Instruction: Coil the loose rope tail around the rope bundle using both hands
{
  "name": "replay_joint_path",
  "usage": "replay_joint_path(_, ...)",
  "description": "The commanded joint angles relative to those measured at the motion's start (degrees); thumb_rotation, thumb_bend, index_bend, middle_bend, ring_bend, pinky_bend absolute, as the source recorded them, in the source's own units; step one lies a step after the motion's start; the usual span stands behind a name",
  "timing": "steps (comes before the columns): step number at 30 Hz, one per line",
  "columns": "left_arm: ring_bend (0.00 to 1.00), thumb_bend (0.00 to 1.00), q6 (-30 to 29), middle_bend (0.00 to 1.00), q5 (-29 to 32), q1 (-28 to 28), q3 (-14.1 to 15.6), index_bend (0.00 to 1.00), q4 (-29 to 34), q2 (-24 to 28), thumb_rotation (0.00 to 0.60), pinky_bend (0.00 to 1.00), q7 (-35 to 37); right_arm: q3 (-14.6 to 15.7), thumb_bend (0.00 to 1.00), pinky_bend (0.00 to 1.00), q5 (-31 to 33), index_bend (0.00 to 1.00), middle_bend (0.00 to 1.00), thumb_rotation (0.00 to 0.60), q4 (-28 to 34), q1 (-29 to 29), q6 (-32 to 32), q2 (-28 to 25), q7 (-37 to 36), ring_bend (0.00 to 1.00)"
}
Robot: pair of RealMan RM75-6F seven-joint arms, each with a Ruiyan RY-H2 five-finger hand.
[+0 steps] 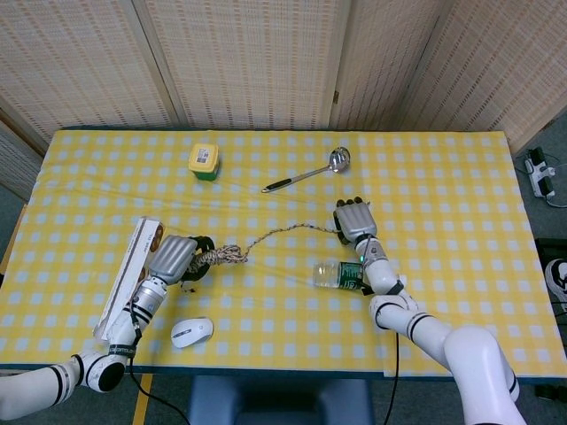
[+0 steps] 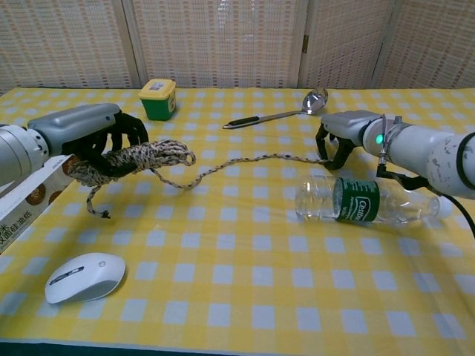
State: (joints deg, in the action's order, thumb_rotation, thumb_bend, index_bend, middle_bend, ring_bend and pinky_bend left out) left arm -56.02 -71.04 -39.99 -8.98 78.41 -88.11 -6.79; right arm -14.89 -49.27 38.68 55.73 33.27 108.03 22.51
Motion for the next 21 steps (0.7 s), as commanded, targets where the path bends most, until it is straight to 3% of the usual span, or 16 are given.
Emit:
replay_joint_path(1, 0.59, 0.57, -0.07, 0.66, -0.09, 0.03, -0.06, 0.62, -0.03, 0.00, 0.600, 0.70, 0.21, -0.06, 0.41, 0.15, -0.26, 0.60, 0.28, 0.600, -0.10, -0.09, 0.24, 0.15, -0.15, 0.22)
replay_joint_path(11, 0.59, 0.61, -1.30, 0.66, -1.22, 0.02, -1.28, 0.61, 1.07, 0.99, 0.600, 0.70, 2.46, -0.36, 0.49, 0.17, -2.32, 0.63, 0.31, 0.600, 1.20, -1.32, 2.96, -0.74, -1.63, 0.25)
replay_joint_path(16, 0.59, 0.64, -2.98, 0.66, -2.56, 0.17, -2.03, 0.61, 2.62, 1.82, 0.600, 0.70, 3.86, -0.68, 0.51, 0.17, -4.21, 0.64, 0.32, 0.600, 6.75, -3.10, 6.22, -4.12, -3.26, 0.26)
replay_joint_path(21, 0.59, 0.64, -4.20, 0.66, -3.63, 0.21, -2.78, 0.61, 5.53, 2.82, 0.600, 0.70, 5.34, -1.32, 0.52, 0.18, -7.62, 0.65, 0.33, 0.600, 16.37, -5.69, 11.17, -9.35, -7.04, 0.28)
